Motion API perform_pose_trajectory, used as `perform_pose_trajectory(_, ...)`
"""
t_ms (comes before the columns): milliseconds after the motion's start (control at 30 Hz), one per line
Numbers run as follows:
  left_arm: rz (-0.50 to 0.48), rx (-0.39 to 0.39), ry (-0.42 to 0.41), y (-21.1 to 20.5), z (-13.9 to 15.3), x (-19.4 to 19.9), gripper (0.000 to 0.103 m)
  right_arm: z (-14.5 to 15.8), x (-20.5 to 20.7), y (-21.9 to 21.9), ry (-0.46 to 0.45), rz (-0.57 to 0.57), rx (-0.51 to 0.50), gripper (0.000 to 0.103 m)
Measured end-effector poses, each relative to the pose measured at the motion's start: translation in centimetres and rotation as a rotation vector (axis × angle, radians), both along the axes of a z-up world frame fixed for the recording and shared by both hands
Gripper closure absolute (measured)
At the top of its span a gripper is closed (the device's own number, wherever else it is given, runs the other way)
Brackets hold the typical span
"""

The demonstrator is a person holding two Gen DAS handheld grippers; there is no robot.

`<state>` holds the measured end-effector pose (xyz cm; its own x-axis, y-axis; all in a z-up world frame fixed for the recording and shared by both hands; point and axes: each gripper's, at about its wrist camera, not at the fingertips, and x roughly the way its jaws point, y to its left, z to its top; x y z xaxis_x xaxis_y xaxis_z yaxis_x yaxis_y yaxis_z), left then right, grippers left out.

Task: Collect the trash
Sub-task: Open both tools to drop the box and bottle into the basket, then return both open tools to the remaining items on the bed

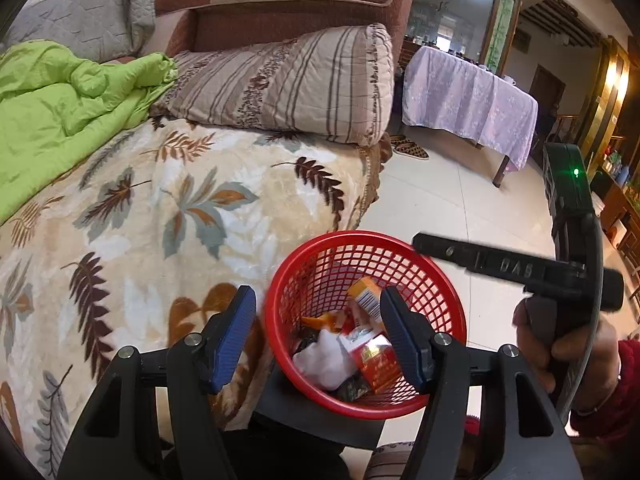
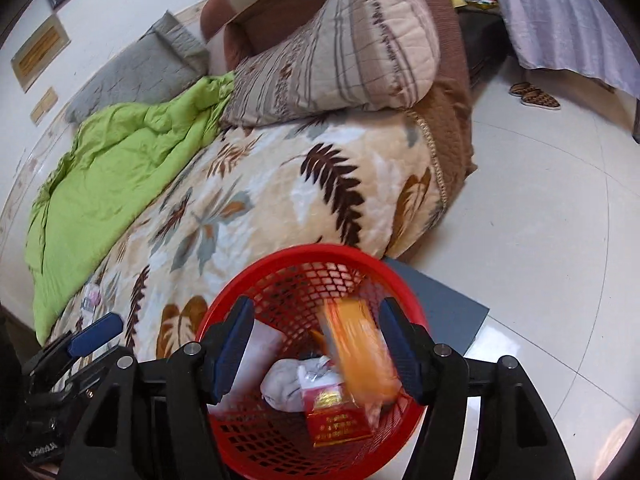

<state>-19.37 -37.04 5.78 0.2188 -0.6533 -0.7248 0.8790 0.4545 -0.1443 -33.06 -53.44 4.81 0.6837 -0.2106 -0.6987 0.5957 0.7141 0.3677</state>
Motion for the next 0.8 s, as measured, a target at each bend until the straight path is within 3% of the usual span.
perform_pose_trajectory(167,0.113,0.007,-0.005,3.9,0.3,2.1,0.04,0.6,1.0,0.5,-0.04,0.038,0.018,0.033)
perform_pose_trajectory(300,0.228,0.027,-0.023,7.9,0.1,4.3,0.04,1.3,3.8,3.2,-0.067,0.13,0.021,0.033)
perform_pose_trajectory(700,0.65,0.017,0.029,24.8,-0.9,11.7,0.04,2.3,16.6,17.4,-0.077,0.517,-0.016,0.033)
perform_pose_trajectory(800,0.748,0.017,0.0,28.4,-1.1,13.0,0.04,1.6,20.3,20.8,-0.062,0.599,0.012,0.036)
